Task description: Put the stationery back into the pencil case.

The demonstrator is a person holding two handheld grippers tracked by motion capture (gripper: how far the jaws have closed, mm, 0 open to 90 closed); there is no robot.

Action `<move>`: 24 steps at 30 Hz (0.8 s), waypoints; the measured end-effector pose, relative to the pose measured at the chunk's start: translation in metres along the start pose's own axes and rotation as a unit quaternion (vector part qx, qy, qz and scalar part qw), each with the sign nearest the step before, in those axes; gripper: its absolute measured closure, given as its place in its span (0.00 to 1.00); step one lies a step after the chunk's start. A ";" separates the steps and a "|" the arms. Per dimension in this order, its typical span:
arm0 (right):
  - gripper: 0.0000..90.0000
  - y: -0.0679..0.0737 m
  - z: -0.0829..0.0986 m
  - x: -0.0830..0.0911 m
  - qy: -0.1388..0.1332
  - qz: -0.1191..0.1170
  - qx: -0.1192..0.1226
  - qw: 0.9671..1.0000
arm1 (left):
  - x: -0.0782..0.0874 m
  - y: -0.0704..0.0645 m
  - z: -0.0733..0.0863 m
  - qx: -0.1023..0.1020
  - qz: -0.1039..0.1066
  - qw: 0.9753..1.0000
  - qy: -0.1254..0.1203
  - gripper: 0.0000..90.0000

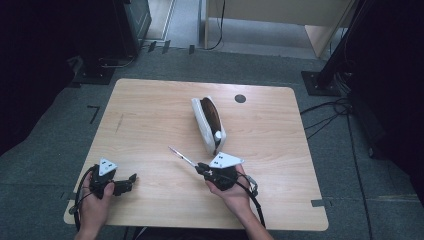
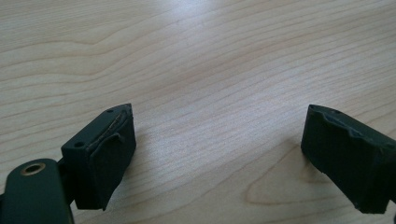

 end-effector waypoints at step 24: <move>0.90 -0.034 -0.068 0.055 -0.084 0.060 -0.023 0.994 | 0.000 0.000 0.000 0.000 0.000 1.000 0.000 0.12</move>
Point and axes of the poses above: each handheld gripper's, and its own axes: x roughly backward along the jaws, z roughly out of its underside, y roughly to its left, the point moved 5 cm from there along -x, roughly forward along the jaws, and after that the axes turned 8 degrees about -x, right-handed, at the moved point
